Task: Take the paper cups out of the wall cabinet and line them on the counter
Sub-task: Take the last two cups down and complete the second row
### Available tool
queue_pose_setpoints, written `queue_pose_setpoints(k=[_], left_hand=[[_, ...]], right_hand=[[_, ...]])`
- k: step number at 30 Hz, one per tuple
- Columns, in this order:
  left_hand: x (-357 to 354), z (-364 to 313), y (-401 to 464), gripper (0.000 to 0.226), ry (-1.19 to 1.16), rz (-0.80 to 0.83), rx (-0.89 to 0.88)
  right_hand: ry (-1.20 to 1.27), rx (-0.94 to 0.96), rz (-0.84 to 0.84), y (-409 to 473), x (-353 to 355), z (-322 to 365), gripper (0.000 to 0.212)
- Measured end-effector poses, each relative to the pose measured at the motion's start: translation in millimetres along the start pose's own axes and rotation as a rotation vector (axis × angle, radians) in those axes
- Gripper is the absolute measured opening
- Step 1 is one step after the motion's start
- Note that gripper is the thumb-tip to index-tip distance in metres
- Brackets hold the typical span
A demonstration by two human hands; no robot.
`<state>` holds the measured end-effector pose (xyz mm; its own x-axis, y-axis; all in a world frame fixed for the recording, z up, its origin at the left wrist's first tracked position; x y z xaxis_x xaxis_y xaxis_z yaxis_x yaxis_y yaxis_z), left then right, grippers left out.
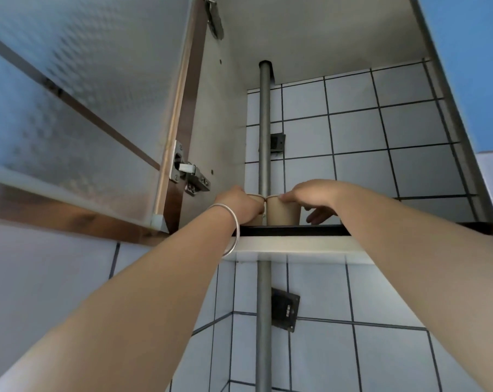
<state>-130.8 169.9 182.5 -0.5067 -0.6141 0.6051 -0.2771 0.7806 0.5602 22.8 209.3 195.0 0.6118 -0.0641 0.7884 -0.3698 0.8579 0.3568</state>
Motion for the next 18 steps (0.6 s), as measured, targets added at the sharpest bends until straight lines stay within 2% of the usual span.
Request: queue_pose_setpoints(k=[5,10,15,18], left_hand=[[-0.9,1.0,-1.1,0.06,-0.047,-0.035,0.005],[7.5,-3.2,-13.0,0.054,-0.139,-0.118,-0.069],[37.0,-31.1,-38.1,0.072,-0.236,-0.245,-0.198],[53.4,-47.6,-58.6,0.074,-0.324,-0.276,-0.24]], right_hand=[[0.041,0.033,0.039,9.9,-2.8,-2.3,0.064],[0.143,0.094,0.033,4.9,1.8,-0.5,0.059],[0.249,0.216,-0.04,-31.0,28.0,20.8,0.034],[0.426,0.306,-0.123,-58.5,40.2,30.7,0.054]])
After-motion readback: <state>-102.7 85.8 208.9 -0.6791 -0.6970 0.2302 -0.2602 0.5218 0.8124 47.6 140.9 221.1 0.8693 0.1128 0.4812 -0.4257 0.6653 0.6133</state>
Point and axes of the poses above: each hand's wrist, its own y-axis towards the middle knuckle, its own x-axis out of the back of the hand, z = x × y, the point moved 7 cm from there along y, towards the middle knuckle, and after that the axes turned 12 degrees about z, right-handed, at the moved point
